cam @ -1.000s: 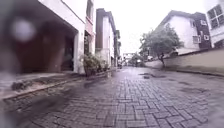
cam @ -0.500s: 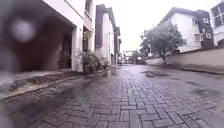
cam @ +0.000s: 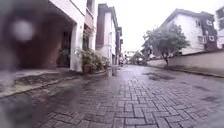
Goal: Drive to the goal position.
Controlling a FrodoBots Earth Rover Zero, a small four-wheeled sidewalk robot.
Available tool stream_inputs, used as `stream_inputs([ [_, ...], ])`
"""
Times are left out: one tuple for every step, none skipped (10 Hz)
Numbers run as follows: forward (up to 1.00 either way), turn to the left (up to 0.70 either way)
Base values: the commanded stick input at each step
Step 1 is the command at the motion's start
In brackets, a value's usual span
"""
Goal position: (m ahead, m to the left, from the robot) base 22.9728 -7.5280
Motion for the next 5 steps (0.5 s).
stream_inputs([
  [0.70,0.00],
  [0.70,0.00],
  [0.70,0.00],
  [0.70,0.00],
  [0.70,0.00],
])
